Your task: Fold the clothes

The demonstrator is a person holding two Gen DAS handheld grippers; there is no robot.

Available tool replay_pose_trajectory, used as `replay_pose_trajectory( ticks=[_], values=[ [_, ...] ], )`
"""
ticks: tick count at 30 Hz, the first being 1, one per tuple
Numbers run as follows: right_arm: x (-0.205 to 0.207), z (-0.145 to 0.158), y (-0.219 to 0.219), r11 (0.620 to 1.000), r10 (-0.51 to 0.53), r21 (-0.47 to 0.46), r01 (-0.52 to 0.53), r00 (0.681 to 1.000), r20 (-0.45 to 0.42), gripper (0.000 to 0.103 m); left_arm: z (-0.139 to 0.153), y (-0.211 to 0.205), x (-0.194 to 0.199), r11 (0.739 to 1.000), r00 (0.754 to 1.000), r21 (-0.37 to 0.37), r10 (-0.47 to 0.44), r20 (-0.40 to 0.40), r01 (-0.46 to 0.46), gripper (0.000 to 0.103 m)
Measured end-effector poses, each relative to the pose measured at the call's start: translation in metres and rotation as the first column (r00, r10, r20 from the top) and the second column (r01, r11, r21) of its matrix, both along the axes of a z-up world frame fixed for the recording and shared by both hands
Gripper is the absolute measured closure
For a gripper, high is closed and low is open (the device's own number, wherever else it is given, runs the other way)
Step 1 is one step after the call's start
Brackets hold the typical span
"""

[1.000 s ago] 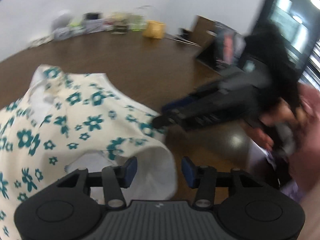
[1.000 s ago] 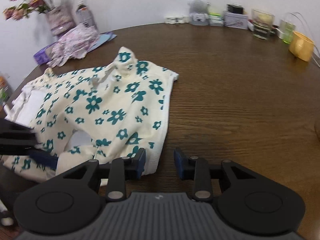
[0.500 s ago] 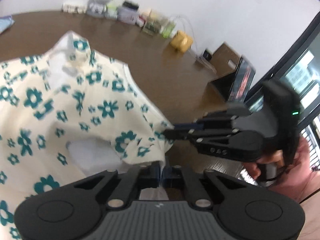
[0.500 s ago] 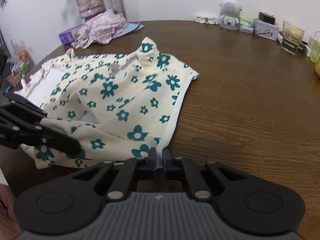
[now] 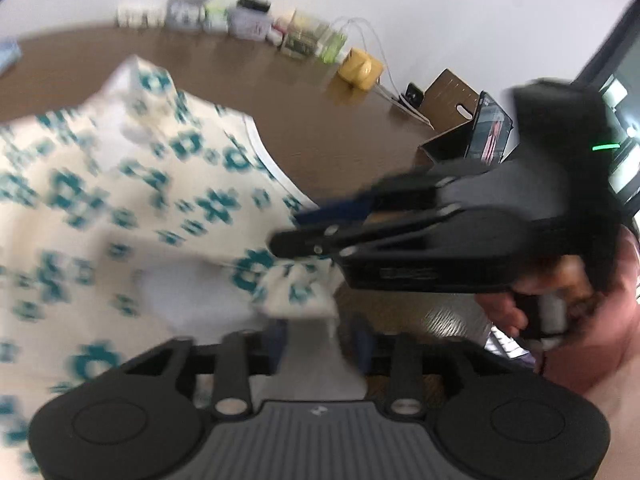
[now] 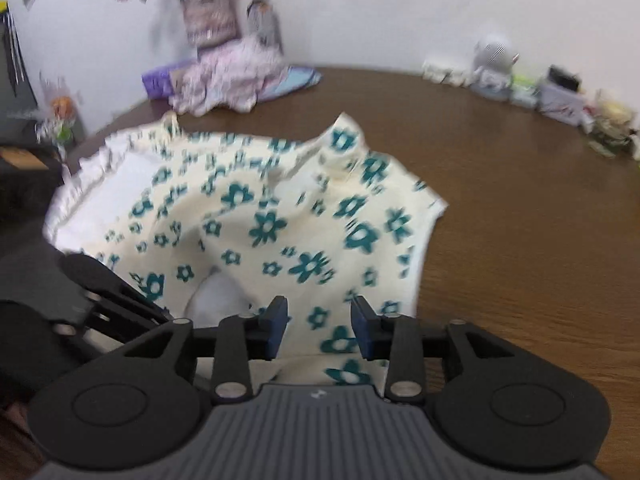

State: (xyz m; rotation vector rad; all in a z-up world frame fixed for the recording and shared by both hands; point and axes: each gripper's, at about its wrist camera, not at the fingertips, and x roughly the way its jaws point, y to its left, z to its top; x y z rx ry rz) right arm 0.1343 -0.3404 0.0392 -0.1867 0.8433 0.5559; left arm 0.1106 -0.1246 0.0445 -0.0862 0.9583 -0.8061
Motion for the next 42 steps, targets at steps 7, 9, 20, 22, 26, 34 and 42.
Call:
replay_pose_trajectory(
  ticks=[7, 9, 20, 22, 26, 34, 42],
  values=[
    [0.007, -0.015, 0.019, 0.998, -0.007, -0.062, 0.003, 0.998, -0.059, 0.094, 0.019, 0.067, 0.001, 0.981, 0.981, 0.14, 0.111, 0.161, -0.134, 0.065],
    [0.005, -0.009, 0.022, 0.998, -0.043, -0.049, 0.041, 0.998, -0.038, 0.085, 0.015, 0.077, 0.004, 0.967, 0.975, 0.208, 0.106, 0.194, -0.147, 0.065],
    [0.064, -0.007, 0.059, 0.98, -0.19, -0.056, 0.193, 0.981, 0.044, 0.061, 0.005, 0.121, 0.027, 0.925, 0.93, 0.31, 0.103, 0.353, -0.22, 0.057],
    [0.081, -0.01, 0.066, 0.977, -0.193, -0.08, 0.196, 0.98, 0.039, 0.061, 0.002, 0.125, 0.035, 0.917, 0.916, 0.308, 0.125, 0.38, -0.253, 0.054],
    [0.103, -0.024, 0.076, 0.972, -0.196, -0.131, 0.194, 0.981, -0.005, 0.077, -0.013, 0.129, 0.049, 0.918, 0.929, 0.317, 0.122, 0.349, -0.239, 0.058],
    [0.113, -0.02, 0.061, 0.959, -0.264, -0.112, 0.262, 0.964, -0.01, 0.102, -0.019, 0.137, 0.046, 0.938, 0.928, 0.261, 0.13, 0.349, -0.23, 0.059],
    [0.127, -0.011, 0.066, 0.962, -0.27, -0.04, 0.27, 0.963, -0.009, 0.073, -0.022, 0.136, 0.042, 0.937, 0.919, 0.246, 0.146, 0.366, -0.247, 0.059]
  ],
)
